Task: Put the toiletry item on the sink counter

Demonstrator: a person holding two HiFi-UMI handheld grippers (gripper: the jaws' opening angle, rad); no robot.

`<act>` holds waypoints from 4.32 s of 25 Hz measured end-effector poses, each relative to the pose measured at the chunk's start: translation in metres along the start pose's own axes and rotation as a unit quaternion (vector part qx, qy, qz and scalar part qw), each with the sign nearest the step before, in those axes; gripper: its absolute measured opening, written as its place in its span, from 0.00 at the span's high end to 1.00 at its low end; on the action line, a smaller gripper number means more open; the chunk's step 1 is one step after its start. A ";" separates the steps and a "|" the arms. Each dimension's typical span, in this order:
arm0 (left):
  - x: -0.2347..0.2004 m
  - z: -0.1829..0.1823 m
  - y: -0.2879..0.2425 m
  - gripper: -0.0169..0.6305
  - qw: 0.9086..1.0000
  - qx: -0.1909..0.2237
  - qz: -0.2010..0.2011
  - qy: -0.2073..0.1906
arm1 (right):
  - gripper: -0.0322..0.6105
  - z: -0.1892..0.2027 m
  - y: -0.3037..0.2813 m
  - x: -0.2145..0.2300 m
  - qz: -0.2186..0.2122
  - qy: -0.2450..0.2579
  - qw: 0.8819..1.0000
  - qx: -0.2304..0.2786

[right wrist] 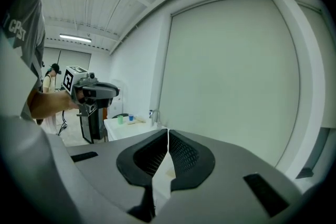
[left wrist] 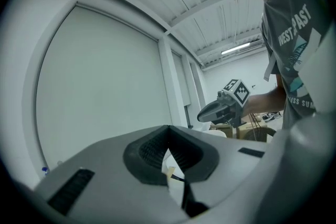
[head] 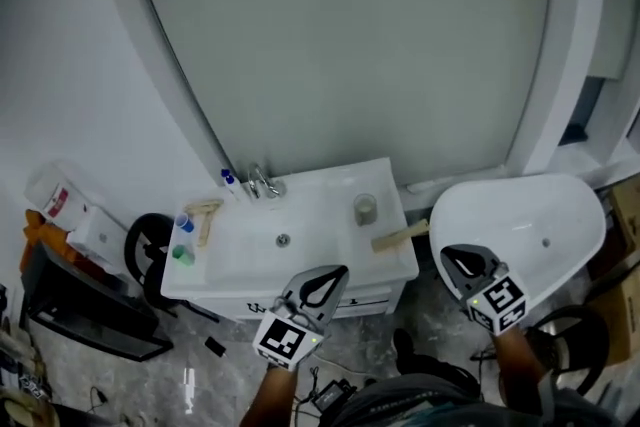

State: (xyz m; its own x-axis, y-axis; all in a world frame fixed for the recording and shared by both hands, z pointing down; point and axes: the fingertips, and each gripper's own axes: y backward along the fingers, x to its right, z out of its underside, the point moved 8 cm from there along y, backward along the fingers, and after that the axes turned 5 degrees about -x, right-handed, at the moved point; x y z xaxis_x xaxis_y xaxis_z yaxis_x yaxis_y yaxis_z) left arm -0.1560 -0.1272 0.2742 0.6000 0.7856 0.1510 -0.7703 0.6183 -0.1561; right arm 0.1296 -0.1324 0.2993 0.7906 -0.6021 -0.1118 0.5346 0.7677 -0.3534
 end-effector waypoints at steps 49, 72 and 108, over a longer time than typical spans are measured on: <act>-0.112 0.159 -0.167 0.97 0.984 -0.120 -0.068 0.110 | 0.53 0.287 -0.281 0.169 -0.024 -0.493 0.867 -0.068; -0.115 0.148 -0.143 0.97 0.984 -0.102 -0.092 0.110 | 0.85 0.233 -0.277 0.173 -0.067 -0.492 0.868 -0.018; -0.135 0.109 -0.080 0.97 0.974 -0.065 -0.192 0.099 | 0.85 0.089 -0.344 0.211 -0.090 -0.360 0.928 0.044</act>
State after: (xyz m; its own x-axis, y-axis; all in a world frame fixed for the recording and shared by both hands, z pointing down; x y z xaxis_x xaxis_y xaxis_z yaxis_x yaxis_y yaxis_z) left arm -0.1994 -0.2850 0.3728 0.8783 0.4769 0.0332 -0.4549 0.8551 -0.2487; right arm 0.1390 -0.5034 0.4801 0.6638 -0.4435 0.6022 0.6745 0.7029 -0.2258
